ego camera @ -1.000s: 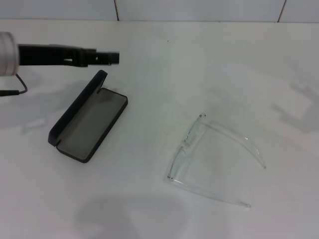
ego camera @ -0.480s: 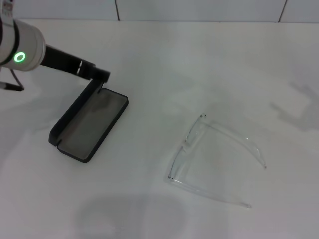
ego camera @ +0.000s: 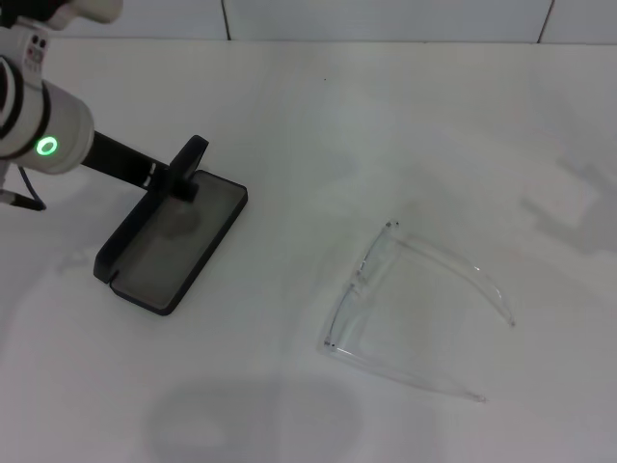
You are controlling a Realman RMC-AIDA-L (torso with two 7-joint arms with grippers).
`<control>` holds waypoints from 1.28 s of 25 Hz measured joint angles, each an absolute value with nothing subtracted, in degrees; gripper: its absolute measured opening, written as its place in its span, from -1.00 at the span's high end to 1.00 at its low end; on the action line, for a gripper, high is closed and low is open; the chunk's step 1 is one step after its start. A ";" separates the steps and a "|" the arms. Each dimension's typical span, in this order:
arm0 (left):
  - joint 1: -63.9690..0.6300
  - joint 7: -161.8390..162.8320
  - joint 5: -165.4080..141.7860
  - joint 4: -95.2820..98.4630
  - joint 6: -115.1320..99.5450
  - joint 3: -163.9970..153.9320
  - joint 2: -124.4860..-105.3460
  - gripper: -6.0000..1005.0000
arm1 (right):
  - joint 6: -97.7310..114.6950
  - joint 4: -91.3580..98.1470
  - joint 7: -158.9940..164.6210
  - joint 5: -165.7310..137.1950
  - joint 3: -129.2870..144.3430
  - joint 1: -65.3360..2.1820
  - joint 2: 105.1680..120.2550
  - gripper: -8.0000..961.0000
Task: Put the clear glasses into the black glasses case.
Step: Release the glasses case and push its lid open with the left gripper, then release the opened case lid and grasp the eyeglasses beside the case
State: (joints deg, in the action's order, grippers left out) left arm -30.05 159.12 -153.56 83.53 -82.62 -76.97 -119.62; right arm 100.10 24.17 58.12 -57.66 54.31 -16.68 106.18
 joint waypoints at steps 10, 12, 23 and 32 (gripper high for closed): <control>-32.42 158.98 -155.12 76.54 -81.42 -76.34 -119.48 -0.28 | 100.09 23.95 58.04 -57.66 54.31 -16.94 106.27 -0.75; -32.56 158.99 -155.98 76.15 -81.23 -76.53 -119.53 -0.26 | 100.05 23.90 57.83 -57.66 54.31 -16.94 106.33 -0.75; -32.52 157.32 -155.86 77.53 -82.22 -78.30 -119.67 0.33 | 100.07 23.79 57.51 -57.59 54.32 -16.13 106.69 -0.75; -27.89 151.90 -155.08 88.69 -82.38 -88.74 -119.68 0.59 | 100.63 23.81 57.48 -57.11 52.72 -14.87 107.23 -0.75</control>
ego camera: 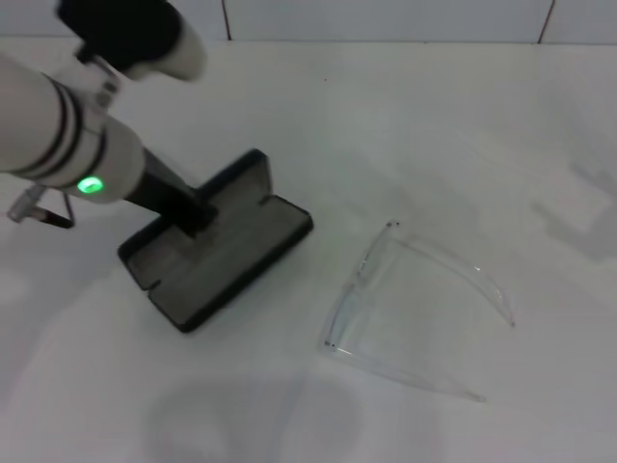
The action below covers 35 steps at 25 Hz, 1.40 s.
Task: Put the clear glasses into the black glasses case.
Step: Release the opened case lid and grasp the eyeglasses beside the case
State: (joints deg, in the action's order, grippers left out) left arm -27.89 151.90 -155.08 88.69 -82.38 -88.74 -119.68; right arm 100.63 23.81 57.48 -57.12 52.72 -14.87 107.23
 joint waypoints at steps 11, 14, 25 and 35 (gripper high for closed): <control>-24.45 146.12 -160.19 97.09 -77.75 -103.80 -119.79 0.59 | 102.29 25.58 60.26 -62.54 52.63 -14.27 107.12 -0.74; -24.64 146.50 -160.77 98.12 -77.72 -101.47 -119.79 0.59 | 102.62 31.34 68.05 -72.52 52.71 -15.87 106.87 -0.74; -23.66 147.42 -161.12 99.42 -75.07 -83.69 -119.80 0.59 | 109.72 60.97 85.32 -114.18 54.03 -35.72 108.03 -0.42; -22.84 146.98 -157.08 101.29 -74.91 -73.73 -119.68 0.59 | 109.84 67.91 85.42 -136.44 74.74 -57.24 112.18 -0.41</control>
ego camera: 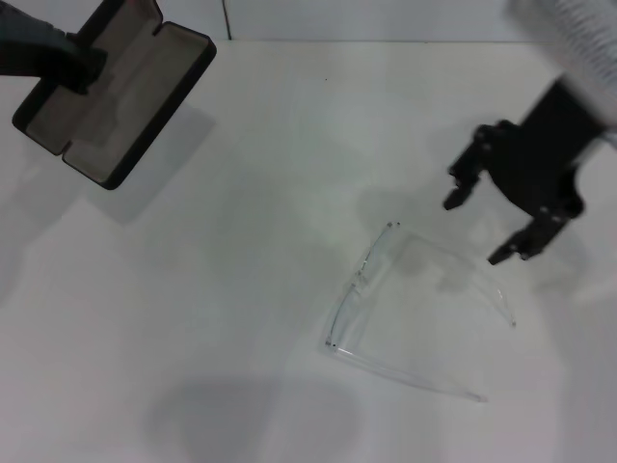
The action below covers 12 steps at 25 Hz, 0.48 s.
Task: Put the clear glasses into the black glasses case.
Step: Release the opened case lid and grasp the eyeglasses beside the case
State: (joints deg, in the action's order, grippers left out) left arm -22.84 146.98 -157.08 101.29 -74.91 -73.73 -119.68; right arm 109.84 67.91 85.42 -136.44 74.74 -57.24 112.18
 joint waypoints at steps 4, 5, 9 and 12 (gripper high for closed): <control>-21.91 146.95 -154.74 101.30 -75.25 -73.57 -119.71 0.59 | 105.58 67.67 81.13 -143.20 80.21 -61.67 115.58 -0.41; -21.66 146.88 -154.02 101.23 -75.37 -73.57 -119.71 0.59 | 103.55 67.77 80.16 -143.44 82.63 -62.37 115.76 -0.41; -20.47 146.86 -153.13 101.26 -75.40 -73.54 -119.71 0.59 | 101.06 68.10 79.13 -142.85 86.73 -63.57 115.96 -0.41; -19.88 146.86 -152.67 101.28 -75.41 -73.52 -119.71 0.59 | 99.09 68.23 78.31 -141.49 89.51 -63.74 116.08 -0.41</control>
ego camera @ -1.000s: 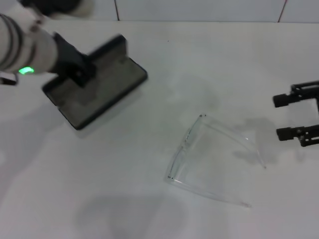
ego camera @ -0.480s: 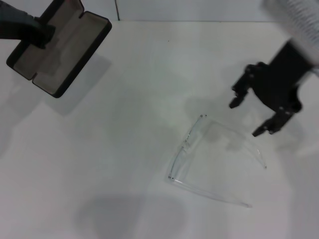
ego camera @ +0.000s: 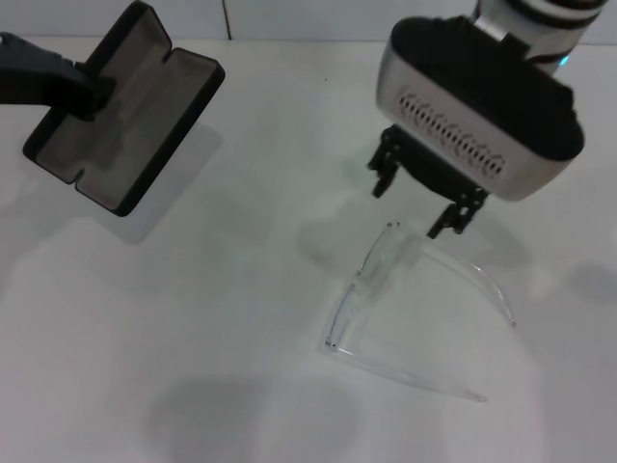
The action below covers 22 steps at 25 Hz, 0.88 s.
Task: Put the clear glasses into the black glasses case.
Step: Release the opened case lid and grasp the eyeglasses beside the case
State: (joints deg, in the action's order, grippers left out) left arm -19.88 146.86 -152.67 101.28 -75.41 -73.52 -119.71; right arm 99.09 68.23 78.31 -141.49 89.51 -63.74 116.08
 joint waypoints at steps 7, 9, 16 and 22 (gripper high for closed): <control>-19.54 146.81 -152.53 101.41 -75.41 -73.47 -119.64 0.59 | 92.77 67.83 77.41 -137.48 97.21 -62.34 116.15 -0.40; -19.32 146.44 -152.03 101.41 -75.40 -73.67 -119.67 0.59 | 90.79 67.04 76.55 -135.85 98.43 -61.40 116.17 -0.40; -18.79 145.92 -151.44 101.12 -75.90 -73.87 -119.71 0.59 | 88.26 65.31 75.52 -132.76 100.03 -60.43 116.19 -0.40; -18.72 145.57 -151.24 101.26 -76.74 -73.99 -119.71 0.59 | 86.11 64.66 75.82 -132.41 103.55 -59.45 116.19 -0.39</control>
State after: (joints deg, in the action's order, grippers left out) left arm -18.72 145.57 -151.24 101.26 -76.74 -73.99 -119.71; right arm 86.11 64.66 75.82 -132.41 103.55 -59.45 116.19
